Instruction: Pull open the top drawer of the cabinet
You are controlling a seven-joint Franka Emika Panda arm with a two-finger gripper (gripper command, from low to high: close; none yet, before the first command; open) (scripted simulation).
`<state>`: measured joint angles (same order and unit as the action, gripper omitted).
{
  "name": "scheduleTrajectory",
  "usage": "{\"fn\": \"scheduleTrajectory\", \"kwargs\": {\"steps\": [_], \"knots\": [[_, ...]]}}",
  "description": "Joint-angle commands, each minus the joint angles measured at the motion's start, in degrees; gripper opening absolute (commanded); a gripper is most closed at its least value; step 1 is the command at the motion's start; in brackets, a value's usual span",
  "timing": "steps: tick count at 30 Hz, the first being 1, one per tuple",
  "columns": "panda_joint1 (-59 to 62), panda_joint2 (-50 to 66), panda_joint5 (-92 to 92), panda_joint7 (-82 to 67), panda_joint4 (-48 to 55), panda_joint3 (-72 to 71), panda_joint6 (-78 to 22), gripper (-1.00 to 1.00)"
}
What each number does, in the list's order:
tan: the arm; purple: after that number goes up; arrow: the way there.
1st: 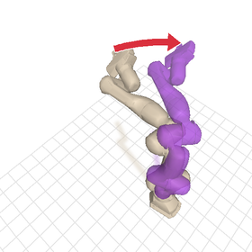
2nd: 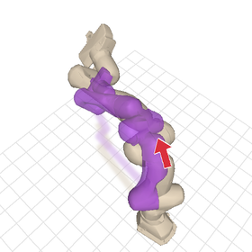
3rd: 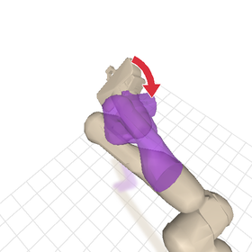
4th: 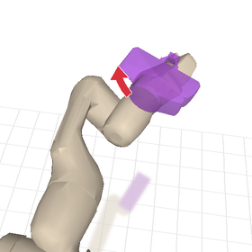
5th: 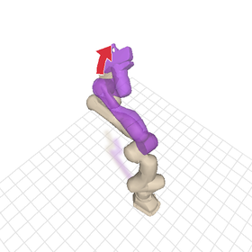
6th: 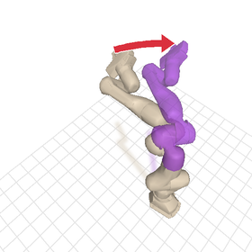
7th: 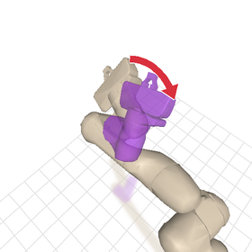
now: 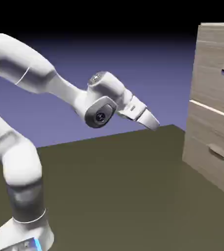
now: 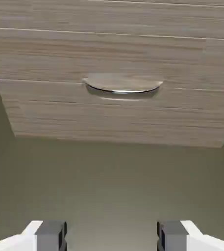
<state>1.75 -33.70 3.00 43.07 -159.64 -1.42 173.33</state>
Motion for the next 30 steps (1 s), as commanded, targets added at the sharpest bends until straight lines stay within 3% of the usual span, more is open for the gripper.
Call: {"fn": "scheduleTrajectory", "kwargs": {"steps": [1, 30], "knots": [[2.03, -0.86, 2.50, 0.51, 1.13, -1.18, -0.57, 0.00], [60.70, -25.79, 74.76, 15.30, 33.75, -35.44, -16.95, 0.00]]}}
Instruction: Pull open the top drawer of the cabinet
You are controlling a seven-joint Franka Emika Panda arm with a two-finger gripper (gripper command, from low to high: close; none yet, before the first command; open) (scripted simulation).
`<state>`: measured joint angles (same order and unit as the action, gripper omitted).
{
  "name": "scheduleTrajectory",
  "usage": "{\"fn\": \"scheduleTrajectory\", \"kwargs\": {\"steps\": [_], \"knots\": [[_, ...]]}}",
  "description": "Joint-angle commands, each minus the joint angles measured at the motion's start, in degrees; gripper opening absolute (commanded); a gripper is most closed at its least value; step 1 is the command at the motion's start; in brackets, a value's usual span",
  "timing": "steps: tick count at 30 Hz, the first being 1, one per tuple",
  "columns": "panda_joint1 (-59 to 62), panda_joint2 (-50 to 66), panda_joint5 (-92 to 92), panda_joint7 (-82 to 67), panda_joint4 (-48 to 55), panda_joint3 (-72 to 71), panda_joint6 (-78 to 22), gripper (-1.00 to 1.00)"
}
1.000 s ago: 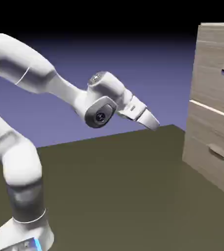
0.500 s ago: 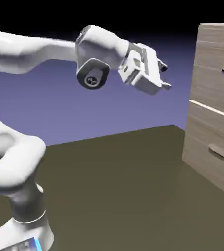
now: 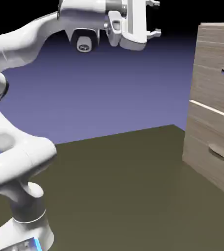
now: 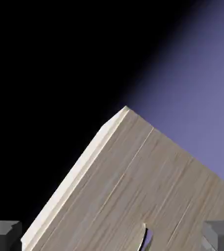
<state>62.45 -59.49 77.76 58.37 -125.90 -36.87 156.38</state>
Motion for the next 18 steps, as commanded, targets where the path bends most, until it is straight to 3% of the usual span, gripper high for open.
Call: {"fn": "scheduleTrajectory", "kwargs": {"steps": [1, 18], "knots": [[2.03, -0.86, 2.50, 0.51, 1.13, -1.18, -0.57, 0.00], [36.42, -15.48, 44.86, 9.18, 20.25, -21.27, -10.17, 0.00]]}}
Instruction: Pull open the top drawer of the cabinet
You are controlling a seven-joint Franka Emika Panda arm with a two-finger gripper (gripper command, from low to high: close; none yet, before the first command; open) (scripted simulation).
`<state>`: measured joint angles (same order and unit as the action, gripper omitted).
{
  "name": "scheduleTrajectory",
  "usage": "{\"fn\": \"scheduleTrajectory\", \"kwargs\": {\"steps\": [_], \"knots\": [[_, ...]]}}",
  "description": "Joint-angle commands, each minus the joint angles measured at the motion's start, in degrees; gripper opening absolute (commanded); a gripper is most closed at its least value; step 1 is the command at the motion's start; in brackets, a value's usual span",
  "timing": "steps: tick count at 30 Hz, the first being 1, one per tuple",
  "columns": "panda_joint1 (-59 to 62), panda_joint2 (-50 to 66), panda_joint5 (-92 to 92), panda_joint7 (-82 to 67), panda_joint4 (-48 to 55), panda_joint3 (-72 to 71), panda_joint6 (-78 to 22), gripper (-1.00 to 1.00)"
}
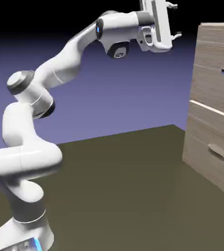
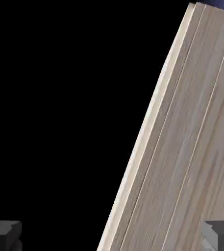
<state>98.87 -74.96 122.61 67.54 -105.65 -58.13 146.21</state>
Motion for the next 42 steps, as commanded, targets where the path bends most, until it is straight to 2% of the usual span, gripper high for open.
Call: {"fn": "scheduleTrajectory", "kwargs": {"steps": [1, 11, 13, 21, 22, 23, 42], "knots": [[2.03, -0.86, 2.50, 0.51, 1.13, -1.18, -0.57, 0.00], [22.26, -9.46, 27.41, 5.61, 12.38, -13.00, -6.22, 0.00], [23.29, -9.89, 28.68, 5.87, 12.95, -13.60, -6.50, 0.00], [32.68, -9.58, 27.82, 10.13, 28.00, -14.65, -1.02, 0.00], [32.68, -9.58, 27.82, 10.13, 28.00, -14.65, -1.02, -1.00], [32.68, -9.58, 27.82, 10.13, 28.00, -14.65, -1.02, -1.00], [7.46, -11.48, 27.32, 1.45, -11.44, -9.75, -15.10, -1.00]]}}
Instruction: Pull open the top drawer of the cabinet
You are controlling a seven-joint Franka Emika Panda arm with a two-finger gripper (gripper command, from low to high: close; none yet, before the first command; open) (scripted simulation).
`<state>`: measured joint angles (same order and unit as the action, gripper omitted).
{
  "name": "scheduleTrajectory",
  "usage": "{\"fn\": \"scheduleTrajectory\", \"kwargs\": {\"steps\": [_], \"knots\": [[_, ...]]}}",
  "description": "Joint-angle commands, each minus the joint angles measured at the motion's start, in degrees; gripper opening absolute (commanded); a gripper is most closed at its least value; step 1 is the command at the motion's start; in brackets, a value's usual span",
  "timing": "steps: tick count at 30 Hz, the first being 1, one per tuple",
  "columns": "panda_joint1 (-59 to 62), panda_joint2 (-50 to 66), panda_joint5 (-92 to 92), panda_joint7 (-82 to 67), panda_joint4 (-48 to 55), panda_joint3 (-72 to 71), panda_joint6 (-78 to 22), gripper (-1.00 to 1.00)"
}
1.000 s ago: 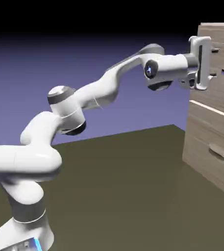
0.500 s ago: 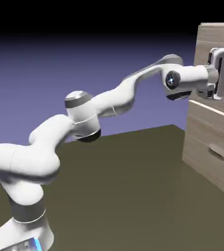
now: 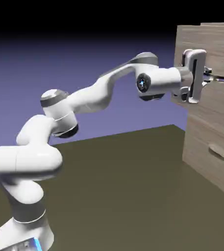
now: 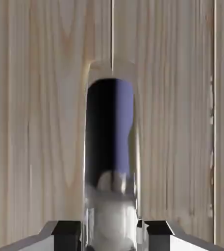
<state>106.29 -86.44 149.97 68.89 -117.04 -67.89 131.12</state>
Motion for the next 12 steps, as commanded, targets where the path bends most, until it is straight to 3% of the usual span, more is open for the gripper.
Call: {"fn": "scheduleTrajectory", "kwargs": {"steps": [1, 8, 9, 12], "knots": [[-1.40, -0.17, -0.36, -0.20, -2.12, 0.46, -0.69, -1.00], [-11.08, -1.78, -3.35, -1.70, -15.60, 4.11, -4.67, -1.00], [-11.08, -1.78, -3.35, -1.70, -15.60, 4.11, -4.67, 1.00], [-14.31, -2.54, -4.84, -1.96, -19.75, 5.64, -5.67, 1.00]]}}
